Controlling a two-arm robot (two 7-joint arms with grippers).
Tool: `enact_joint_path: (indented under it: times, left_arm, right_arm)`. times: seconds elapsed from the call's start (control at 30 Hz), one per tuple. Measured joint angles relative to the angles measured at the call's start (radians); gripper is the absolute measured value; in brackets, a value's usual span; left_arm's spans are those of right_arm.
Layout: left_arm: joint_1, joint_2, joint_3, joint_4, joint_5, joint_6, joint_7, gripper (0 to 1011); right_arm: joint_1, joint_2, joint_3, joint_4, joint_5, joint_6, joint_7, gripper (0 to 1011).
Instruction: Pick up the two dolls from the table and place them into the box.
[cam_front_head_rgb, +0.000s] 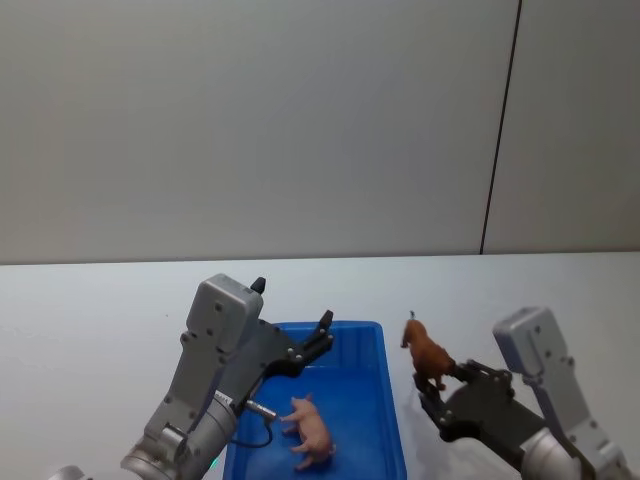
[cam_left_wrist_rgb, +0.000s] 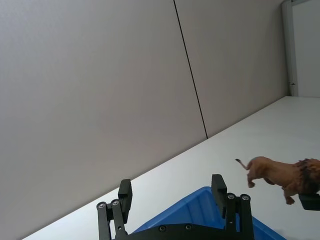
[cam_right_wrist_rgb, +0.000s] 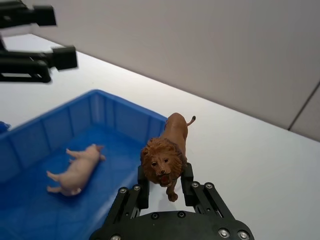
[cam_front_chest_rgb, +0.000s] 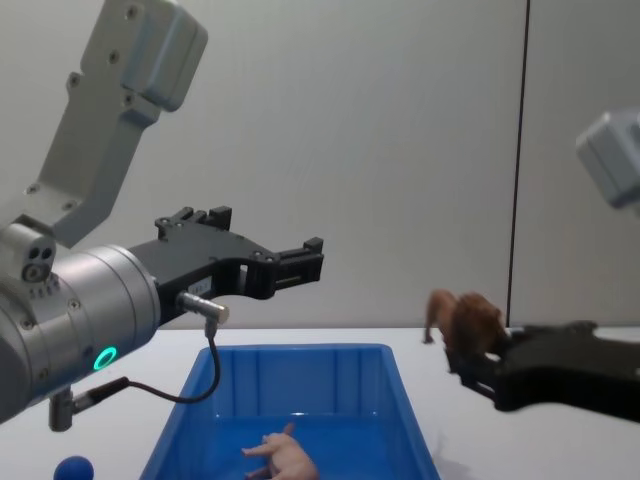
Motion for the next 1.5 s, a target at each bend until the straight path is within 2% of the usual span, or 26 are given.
enact_joint_path:
  times: [0.17,0.47,0.67,0.83,1.1,1.13,1.2,1.5]
  left_arm:
    - [0.0,0.0,0.0,0.0,0.0,0.0,0.0,1003]
    - [0.0,0.0,0.0,0.0,0.0,0.0,0.0,1003]
    - [0.0,0.0,0.0,0.0,0.0,0.0,0.0,1003]
    - [0.0,0.0,0.0,0.0,0.0,0.0,0.0,1003]
    - [0.0,0.0,0.0,0.0,0.0,0.0,0.0,1003]
    - [0.0,0.0,0.0,0.0,0.0,0.0,0.0,1003]
    - [0.0,0.0,0.0,0.0,0.0,0.0,0.0,1003]
    - [0.0,0.0,0.0,0.0,0.0,0.0,0.0,1003]
  right_arm:
    - [0.03,-0.019,-0.005,0.014,0.001,0.016,0.048,362]
    - [0.095,-0.068,-0.024,0.081,0.01,0.057,0.141,369]
    - [0.125,-0.092,-0.036,0.12,0.016,0.06,0.184,549]
    - [0.132,-0.097,-0.04,0.129,0.019,0.051,0.199,718]
    - [0.125,-0.081,-0.032,0.113,0.024,0.026,0.203,925]
    - [0.119,-0.073,-0.028,0.106,0.025,0.021,0.201,976]
    - [0.113,-0.066,-0.024,0.098,0.027,0.017,0.198,1001]
    - [0.065,-0.006,0.008,0.048,0.051,-0.004,0.168,1001]
